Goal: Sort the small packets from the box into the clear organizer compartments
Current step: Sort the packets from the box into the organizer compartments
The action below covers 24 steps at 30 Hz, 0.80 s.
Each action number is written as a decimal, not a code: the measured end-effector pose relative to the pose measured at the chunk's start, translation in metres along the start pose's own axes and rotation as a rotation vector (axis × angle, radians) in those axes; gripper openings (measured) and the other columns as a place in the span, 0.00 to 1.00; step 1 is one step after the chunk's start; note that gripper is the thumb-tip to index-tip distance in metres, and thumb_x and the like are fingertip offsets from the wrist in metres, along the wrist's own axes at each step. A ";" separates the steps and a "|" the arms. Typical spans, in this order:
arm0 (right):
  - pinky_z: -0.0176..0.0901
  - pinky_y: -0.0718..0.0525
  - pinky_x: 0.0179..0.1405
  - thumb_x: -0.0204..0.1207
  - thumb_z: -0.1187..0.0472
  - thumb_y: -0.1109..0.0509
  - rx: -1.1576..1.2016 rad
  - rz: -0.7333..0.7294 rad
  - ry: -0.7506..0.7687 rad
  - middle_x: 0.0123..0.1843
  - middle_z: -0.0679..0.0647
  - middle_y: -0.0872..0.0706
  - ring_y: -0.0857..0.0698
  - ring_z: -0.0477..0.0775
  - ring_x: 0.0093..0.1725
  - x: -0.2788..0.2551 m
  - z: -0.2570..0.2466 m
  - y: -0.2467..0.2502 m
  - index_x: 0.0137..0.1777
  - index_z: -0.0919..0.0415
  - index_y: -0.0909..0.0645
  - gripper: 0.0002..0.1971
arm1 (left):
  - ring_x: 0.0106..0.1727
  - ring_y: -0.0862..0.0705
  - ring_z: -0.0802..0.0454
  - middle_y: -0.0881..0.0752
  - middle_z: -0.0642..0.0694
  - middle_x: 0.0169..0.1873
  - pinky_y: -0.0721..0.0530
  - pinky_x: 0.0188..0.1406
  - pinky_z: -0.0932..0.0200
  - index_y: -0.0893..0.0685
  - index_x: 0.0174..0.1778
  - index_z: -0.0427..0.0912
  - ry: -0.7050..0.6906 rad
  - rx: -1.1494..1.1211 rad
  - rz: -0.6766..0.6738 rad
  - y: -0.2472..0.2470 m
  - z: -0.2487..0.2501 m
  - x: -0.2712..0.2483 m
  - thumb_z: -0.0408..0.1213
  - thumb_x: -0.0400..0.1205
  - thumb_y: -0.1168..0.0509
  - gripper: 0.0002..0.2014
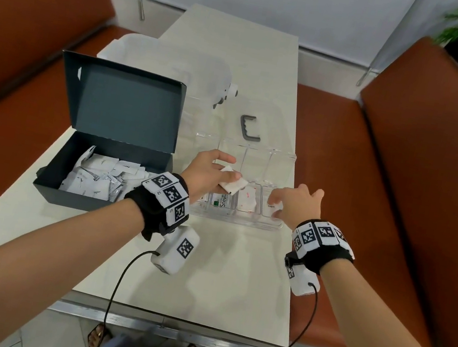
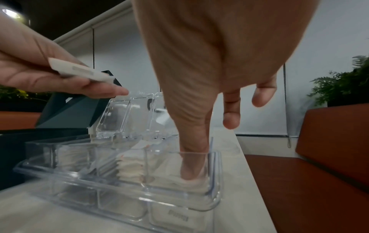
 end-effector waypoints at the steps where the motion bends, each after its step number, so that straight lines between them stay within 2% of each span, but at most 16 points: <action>1: 0.60 0.38 0.60 0.75 0.54 0.27 0.002 -0.013 0.005 0.52 0.42 0.16 0.28 0.52 0.56 0.001 -0.002 0.000 0.52 0.40 0.21 0.09 | 0.51 0.12 0.42 0.16 0.36 0.57 0.09 0.43 0.55 0.21 0.64 0.38 0.010 0.005 0.004 0.000 0.000 0.000 0.27 0.78 0.27 0.19; 3: 0.61 0.38 0.60 0.75 0.56 0.26 -0.001 -0.043 0.012 0.51 0.41 0.17 0.27 0.52 0.56 0.002 -0.006 0.000 0.47 0.41 0.23 0.10 | 0.55 0.12 0.39 0.14 0.34 0.57 0.09 0.45 0.50 0.20 0.62 0.38 0.034 -0.009 -0.004 -0.001 -0.002 -0.001 0.27 0.78 0.28 0.17; 5: 0.61 0.39 0.61 0.73 0.58 0.25 0.001 -0.076 0.019 0.50 0.42 0.17 0.25 0.53 0.57 0.004 -0.008 0.001 0.45 0.43 0.25 0.11 | 0.53 0.11 0.38 0.13 0.33 0.57 0.09 0.42 0.51 0.21 0.61 0.36 0.047 -0.054 -0.013 -0.002 -0.001 -0.002 0.25 0.79 0.29 0.15; 7: 0.61 0.40 0.62 0.72 0.59 0.24 0.028 -0.130 0.027 0.51 0.42 0.17 0.23 0.53 0.58 0.006 -0.009 0.002 0.45 0.43 0.23 0.11 | 0.51 0.11 0.40 0.13 0.33 0.56 0.09 0.41 0.52 0.21 0.62 0.34 0.048 -0.084 -0.014 -0.002 0.001 -0.003 0.24 0.79 0.30 0.15; 9: 0.62 0.41 0.64 0.72 0.59 0.24 0.063 -0.149 0.032 0.54 0.42 0.17 0.22 0.53 0.59 0.008 -0.008 0.007 0.46 0.44 0.19 0.09 | 0.53 0.11 0.39 0.13 0.33 0.57 0.09 0.45 0.50 0.20 0.63 0.34 0.051 -0.081 -0.011 0.000 0.002 -0.003 0.24 0.79 0.30 0.16; 11: 0.62 0.41 0.64 0.75 0.58 0.26 0.099 -0.078 0.031 0.58 0.42 0.16 0.21 0.52 0.59 0.011 -0.006 0.018 0.49 0.44 0.17 0.07 | 0.54 0.12 0.39 0.13 0.33 0.57 0.09 0.43 0.51 0.20 0.64 0.33 0.052 -0.086 -0.009 0.002 0.003 -0.004 0.24 0.79 0.30 0.17; 13: 0.59 0.40 0.63 0.78 0.58 0.29 0.123 -0.039 0.035 0.60 0.42 0.15 0.20 0.52 0.59 0.011 -0.007 0.022 0.56 0.45 0.17 0.09 | 0.53 0.12 0.40 0.14 0.32 0.57 0.08 0.38 0.53 0.21 0.64 0.32 0.052 -0.109 -0.009 0.003 0.003 -0.004 0.23 0.79 0.31 0.17; 16: 0.59 0.41 0.64 0.77 0.56 0.28 0.086 -0.096 0.037 0.62 0.42 0.15 0.20 0.51 0.61 0.009 -0.012 0.012 0.65 0.44 0.21 0.17 | 0.51 0.12 0.41 0.14 0.31 0.57 0.09 0.36 0.55 0.21 0.64 0.31 0.059 -0.117 -0.005 0.004 0.003 -0.004 0.23 0.80 0.32 0.16; 19: 0.59 0.41 0.65 0.75 0.52 0.26 0.044 -0.136 0.022 0.64 0.43 0.17 0.22 0.52 0.64 0.008 -0.012 0.003 0.69 0.41 0.23 0.22 | 0.54 0.13 0.39 0.14 0.33 0.56 0.09 0.43 0.50 0.22 0.66 0.31 0.102 -0.110 -0.005 0.004 0.000 -0.004 0.23 0.83 0.36 0.15; 22: 0.58 0.41 0.64 0.73 0.52 0.24 0.080 -0.157 0.022 0.64 0.41 0.17 0.23 0.52 0.65 0.008 -0.010 -0.001 0.68 0.41 0.23 0.23 | 0.64 0.18 0.36 0.18 0.31 0.64 0.12 0.48 0.47 0.24 0.70 0.31 0.148 -0.092 -0.029 0.001 -0.003 -0.004 0.18 0.83 0.43 0.19; 24: 0.59 0.42 0.63 0.72 0.53 0.23 0.127 -0.166 0.026 0.63 0.40 0.16 0.22 0.51 0.63 0.008 -0.009 -0.001 0.66 0.42 0.22 0.23 | 0.66 0.21 0.36 0.24 0.29 0.69 0.14 0.51 0.47 0.25 0.72 0.32 0.146 -0.076 -0.050 -0.001 -0.002 -0.004 0.15 0.82 0.46 0.23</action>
Point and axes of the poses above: each hand's wrist, its own x-axis towards the middle knuckle, its own y-axis out of the back of the hand, z = x × y, the point moved 10 cm from there along x, towards the middle knuckle
